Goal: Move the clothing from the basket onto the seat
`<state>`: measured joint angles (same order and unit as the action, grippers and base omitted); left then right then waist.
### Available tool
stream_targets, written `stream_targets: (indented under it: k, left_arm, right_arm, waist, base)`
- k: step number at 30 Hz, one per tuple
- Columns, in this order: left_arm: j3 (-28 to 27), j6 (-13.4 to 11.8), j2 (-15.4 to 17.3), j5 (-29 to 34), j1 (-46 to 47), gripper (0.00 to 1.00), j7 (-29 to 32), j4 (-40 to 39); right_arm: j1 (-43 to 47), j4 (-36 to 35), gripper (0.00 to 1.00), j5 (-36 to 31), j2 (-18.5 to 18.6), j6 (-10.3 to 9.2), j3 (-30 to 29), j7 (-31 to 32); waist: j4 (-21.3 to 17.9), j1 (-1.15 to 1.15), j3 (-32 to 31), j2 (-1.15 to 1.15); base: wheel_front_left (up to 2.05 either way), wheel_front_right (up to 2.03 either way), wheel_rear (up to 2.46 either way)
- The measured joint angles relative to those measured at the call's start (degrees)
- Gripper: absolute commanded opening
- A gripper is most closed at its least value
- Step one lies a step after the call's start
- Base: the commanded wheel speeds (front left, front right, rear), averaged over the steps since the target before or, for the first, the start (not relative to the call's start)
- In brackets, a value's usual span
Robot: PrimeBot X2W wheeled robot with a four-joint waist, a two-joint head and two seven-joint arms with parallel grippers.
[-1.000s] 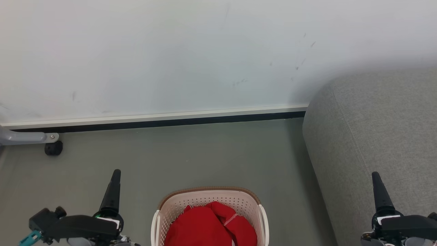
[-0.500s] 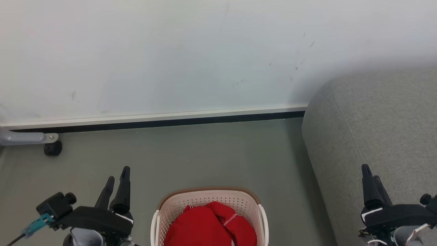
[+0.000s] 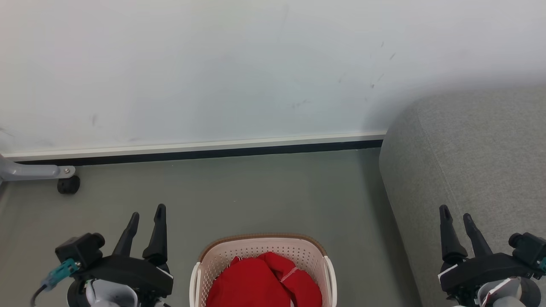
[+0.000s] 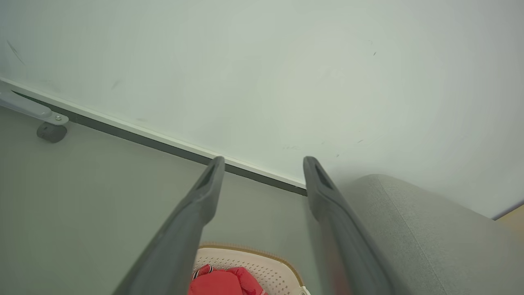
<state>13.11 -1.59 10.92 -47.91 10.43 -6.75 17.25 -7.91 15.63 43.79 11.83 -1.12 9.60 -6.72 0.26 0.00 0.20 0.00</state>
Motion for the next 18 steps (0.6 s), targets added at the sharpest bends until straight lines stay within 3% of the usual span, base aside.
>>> stream_targets:
  k: [18]
  left_arm:
    - [2.4, -3.0, 1.2, 13.5, 0.0, 1.0, -4.0, 0.5]
  right_arm:
    - [-1.0, 1.5, 1.0, -13.5, 0.8, -2.99, 4.0, -4.0]
  waist:
    - [-0.3, 0.0, -0.1, 0.0]
  base:
    - [0.0, 0.0, 0.0]
